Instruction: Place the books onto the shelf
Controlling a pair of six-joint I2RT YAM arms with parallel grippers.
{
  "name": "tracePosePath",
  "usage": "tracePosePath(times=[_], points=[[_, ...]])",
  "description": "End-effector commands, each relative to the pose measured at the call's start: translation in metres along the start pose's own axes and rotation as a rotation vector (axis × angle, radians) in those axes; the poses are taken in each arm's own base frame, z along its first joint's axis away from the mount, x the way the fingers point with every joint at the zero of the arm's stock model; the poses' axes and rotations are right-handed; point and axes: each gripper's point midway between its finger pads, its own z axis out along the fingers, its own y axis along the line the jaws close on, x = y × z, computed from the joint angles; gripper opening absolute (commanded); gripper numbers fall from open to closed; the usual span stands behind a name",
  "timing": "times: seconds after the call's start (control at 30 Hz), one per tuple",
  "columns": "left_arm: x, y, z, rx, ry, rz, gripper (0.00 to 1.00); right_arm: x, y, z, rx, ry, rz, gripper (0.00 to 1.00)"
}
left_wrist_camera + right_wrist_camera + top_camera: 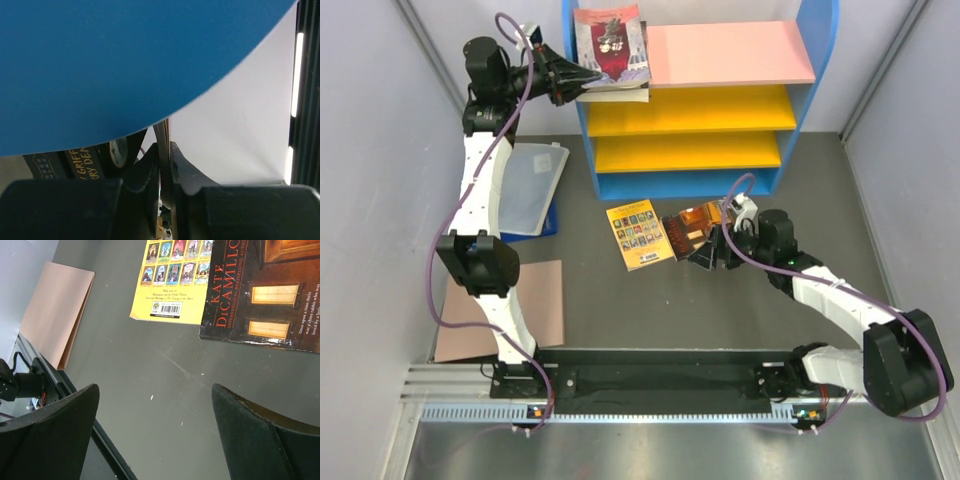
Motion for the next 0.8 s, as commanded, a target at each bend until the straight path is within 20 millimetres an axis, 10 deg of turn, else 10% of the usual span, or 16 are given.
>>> tracePosePath(times=[0.0, 0.77], points=[[-0.001, -0.035, -0.01, 0.07, -0.065, 0.11, 0.92, -0.011, 0.01, 0.002, -0.031, -0.037, -0.038, 0.93], [-0.013, -0.049, -0.036, 0.072, -0.179, 0.168, 0.99, -0.003, 0.012, 0.002, -0.049, -0.04, -0.029, 0.93]])
